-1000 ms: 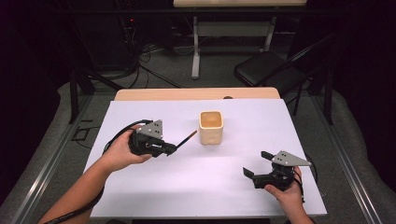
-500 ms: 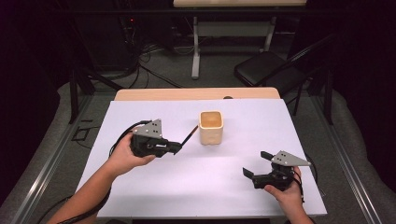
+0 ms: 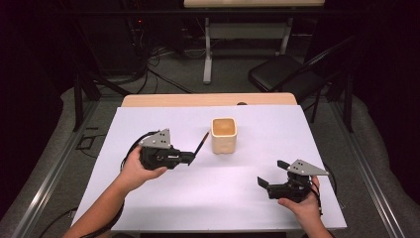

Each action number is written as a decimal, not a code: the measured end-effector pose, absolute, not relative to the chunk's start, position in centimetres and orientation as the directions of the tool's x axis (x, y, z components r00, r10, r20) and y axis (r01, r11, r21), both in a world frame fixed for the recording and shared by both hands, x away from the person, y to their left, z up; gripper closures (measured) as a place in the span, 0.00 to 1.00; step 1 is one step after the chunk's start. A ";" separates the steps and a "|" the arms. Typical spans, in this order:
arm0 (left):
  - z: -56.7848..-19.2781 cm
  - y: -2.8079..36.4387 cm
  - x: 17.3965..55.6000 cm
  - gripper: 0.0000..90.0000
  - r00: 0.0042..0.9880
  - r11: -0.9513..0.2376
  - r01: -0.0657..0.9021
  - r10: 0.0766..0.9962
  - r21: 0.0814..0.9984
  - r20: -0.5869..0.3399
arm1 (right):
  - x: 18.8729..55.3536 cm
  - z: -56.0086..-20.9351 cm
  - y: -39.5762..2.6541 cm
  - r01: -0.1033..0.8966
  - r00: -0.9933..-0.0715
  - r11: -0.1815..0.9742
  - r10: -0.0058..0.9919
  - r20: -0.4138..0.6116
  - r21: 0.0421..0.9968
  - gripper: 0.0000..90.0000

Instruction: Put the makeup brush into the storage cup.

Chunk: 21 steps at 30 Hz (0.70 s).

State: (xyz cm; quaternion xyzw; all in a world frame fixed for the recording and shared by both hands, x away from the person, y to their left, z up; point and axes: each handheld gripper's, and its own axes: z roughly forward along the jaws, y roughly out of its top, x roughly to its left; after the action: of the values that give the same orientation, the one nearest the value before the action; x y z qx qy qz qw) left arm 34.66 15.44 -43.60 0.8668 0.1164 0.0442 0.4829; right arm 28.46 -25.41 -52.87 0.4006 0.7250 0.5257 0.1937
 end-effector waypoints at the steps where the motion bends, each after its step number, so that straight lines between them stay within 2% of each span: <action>1: -43.6 15.4 34.6 0.94 0.969 -0.502 0.159 0.245 0.850 -0.037 | 28.5 -52.9 -25.4 0.380 -0.601 0.127 0.787 0.140 0.916 0.00; 15: -44.7 15.4 34.4 0.94 0.965 -0.416 0.166 0.254 0.894 -0.061 | 28.5 -52.8 -25.3 0.386 -0.591 0.153 0.798 0.116 0.910 0.01; 17: -44.9 15.4 34.2 0.94 0.965 -0.391 0.163 0.253 0.906 -0.065 | 28.4 -52.6 -25.3 0.360 -0.600 0.150 0.793 0.106 0.921 0.07; 21: -45.0 15.4 34.0 0.94 0.965 -0.366 0.159 0.253 0.917 -0.066 | 28.3 -52.3 -25.4 0.339 -0.606 0.152 0.790 0.091 0.928 0.11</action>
State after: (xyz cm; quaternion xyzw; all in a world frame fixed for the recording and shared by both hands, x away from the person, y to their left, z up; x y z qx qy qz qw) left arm 34.04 15.40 -45.01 0.8252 0.1245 0.0428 0.5493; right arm 28.26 -25.36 -52.27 0.3880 0.7277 0.5228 0.2160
